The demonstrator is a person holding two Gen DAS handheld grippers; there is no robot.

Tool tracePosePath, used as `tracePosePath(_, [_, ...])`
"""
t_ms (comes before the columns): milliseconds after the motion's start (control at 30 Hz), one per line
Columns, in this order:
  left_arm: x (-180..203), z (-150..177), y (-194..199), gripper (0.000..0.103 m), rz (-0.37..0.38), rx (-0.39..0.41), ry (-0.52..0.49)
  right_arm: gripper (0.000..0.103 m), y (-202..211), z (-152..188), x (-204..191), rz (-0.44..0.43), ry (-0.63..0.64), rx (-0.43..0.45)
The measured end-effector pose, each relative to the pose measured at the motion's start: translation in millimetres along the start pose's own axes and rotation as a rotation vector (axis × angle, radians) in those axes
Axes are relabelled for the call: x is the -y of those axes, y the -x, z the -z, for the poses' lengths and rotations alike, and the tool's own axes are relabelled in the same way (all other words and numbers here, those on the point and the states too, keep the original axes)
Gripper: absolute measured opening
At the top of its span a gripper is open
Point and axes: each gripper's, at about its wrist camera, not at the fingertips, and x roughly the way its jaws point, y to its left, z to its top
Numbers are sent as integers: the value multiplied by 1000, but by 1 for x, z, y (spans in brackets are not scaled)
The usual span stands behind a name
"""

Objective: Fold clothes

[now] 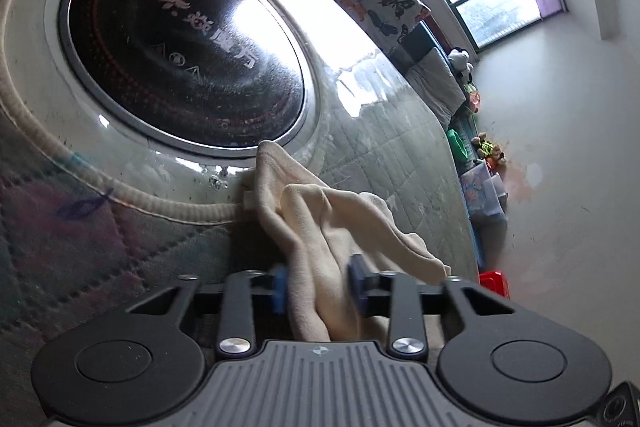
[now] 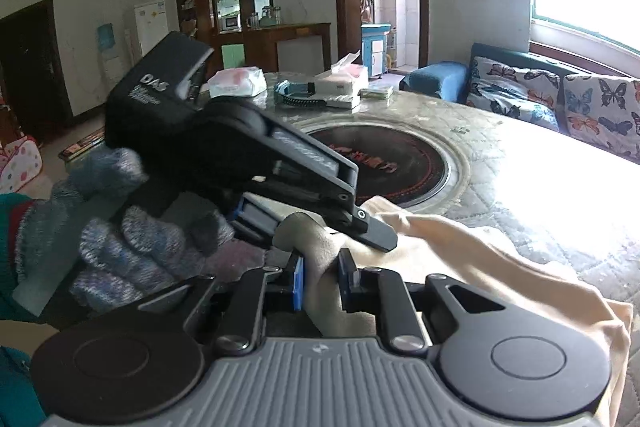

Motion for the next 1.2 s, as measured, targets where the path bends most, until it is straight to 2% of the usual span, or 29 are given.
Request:
tracePosePath(167, [-1, 0, 0, 16, -14, 10, -11, 18, -2, 4, -1, -4, 11, -15])
tracePosePath(267, [0, 1, 0, 16, -17, 15, -27, 18, 9, 7, 5, -9, -26, -5])
tracePosePath(367, [-1, 1, 0, 16, -16, 16, -36, 20, 27, 12, 19, 27, -91, 12])
tracePosePath(500, [-1, 2, 0, 16, -16, 17, -45, 21, 51, 23, 47, 152, -173, 29])
tracePosePath(667, [2, 4, 0, 16, -27, 20, -66, 21, 72, 43, 101, 353, -322, 15])
tracePosePath(733, [3, 4, 0, 16, -31, 21, -73, 21, 76, 51, 121, 401, -383, 12])
tracePosePath(900, [5, 3, 0, 16, -46, 23, -99, 23, 74, 67, 153, 430, -499, 30])
tracePosePath(1067, [9, 3, 0, 16, -65, 27, -132, 27, 65, 81, 171, 386, -592, 47])
tracePosePath(1133, [12, 3, 1, 16, -81, 32, -154, 26, 64, 84, 172, 378, -595, 53])
tracePosePath(1200, [19, 4, -1, 16, -98, 39, -185, 16, 62, 83, 169, 376, -580, 53])
